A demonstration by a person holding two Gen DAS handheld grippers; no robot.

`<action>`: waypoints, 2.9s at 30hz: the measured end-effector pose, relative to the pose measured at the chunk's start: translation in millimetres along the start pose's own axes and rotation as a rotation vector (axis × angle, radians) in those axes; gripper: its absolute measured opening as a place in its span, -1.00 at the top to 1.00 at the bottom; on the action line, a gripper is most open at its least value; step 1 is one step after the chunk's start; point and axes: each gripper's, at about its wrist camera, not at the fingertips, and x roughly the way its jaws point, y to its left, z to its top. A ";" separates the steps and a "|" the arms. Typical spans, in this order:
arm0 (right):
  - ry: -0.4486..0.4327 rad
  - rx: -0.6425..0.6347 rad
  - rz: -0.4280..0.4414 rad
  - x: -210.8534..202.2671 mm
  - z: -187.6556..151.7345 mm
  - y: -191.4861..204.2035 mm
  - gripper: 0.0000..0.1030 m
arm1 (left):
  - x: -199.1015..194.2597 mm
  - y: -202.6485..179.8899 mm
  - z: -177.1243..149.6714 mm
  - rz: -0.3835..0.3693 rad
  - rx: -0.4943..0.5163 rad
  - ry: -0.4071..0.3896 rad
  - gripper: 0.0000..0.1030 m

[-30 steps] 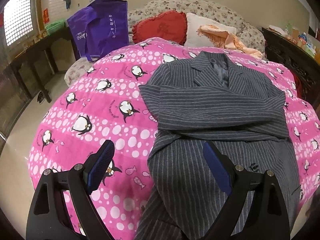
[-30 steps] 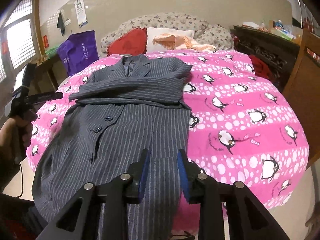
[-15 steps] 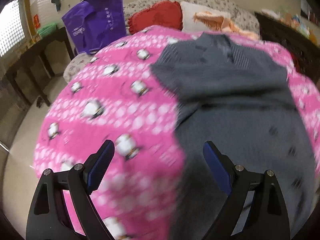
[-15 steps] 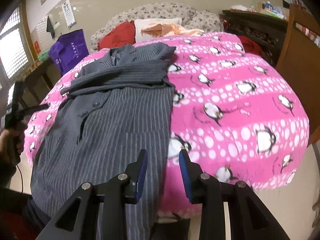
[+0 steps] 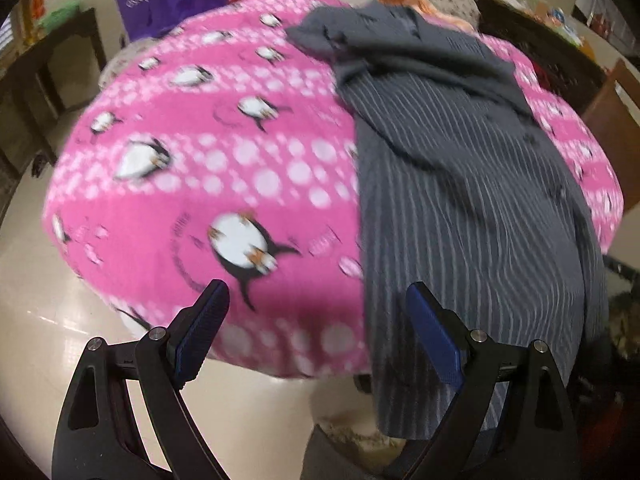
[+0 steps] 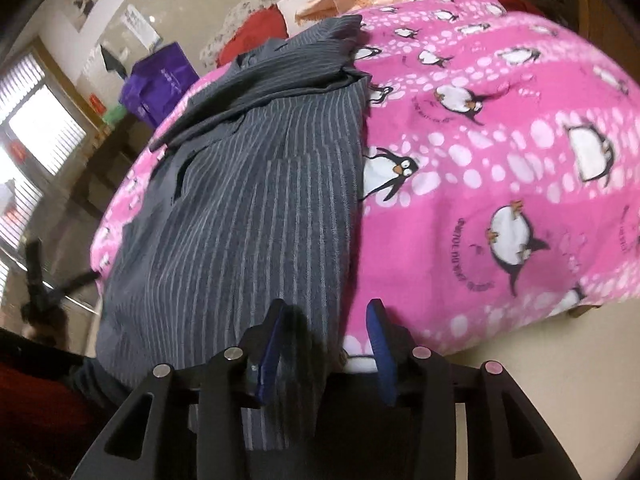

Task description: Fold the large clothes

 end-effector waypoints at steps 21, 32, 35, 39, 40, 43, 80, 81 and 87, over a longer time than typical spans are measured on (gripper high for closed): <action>-0.015 -0.004 0.145 21.2 7.4 -3.8 0.23 | 26.8 -21.4 13.9 -0.179 0.102 0.013 -0.40; -0.023 -0.014 0.172 22.8 11.6 0.9 0.23 | 32.3 -27.7 27.3 -0.435 0.078 0.078 -0.40; -0.034 -0.021 0.164 21.6 11.0 -0.4 0.23 | 38.2 -33.2 40.4 -0.429 0.060 0.050 -0.40; -0.063 0.002 0.163 23.5 10.2 -5.2 0.23 | 37.7 -44.7 39.7 -0.470 0.092 0.062 -0.40; -0.054 0.015 0.174 24.9 9.4 -6.4 0.23 | 32.9 -45.1 34.3 -0.492 0.112 0.074 -0.40; 0.000 0.021 0.289 25.2 8.0 -8.0 0.22 | 22.5 -50.3 23.8 -0.519 0.172 0.095 -0.40; -0.278 -0.160 0.572 -99.5 19.2 40.1 0.91 | -100.6 20.5 23.7 -0.578 -0.079 -0.227 0.94; -0.295 -0.145 0.578 -106.2 19.6 37.1 0.91 | -107.8 23.5 24.1 -0.601 -0.101 -0.243 0.94; -0.399 -0.081 0.580 -119.8 60.0 31.5 0.91 | -125.6 20.1 72.6 -0.696 -0.241 -0.366 0.94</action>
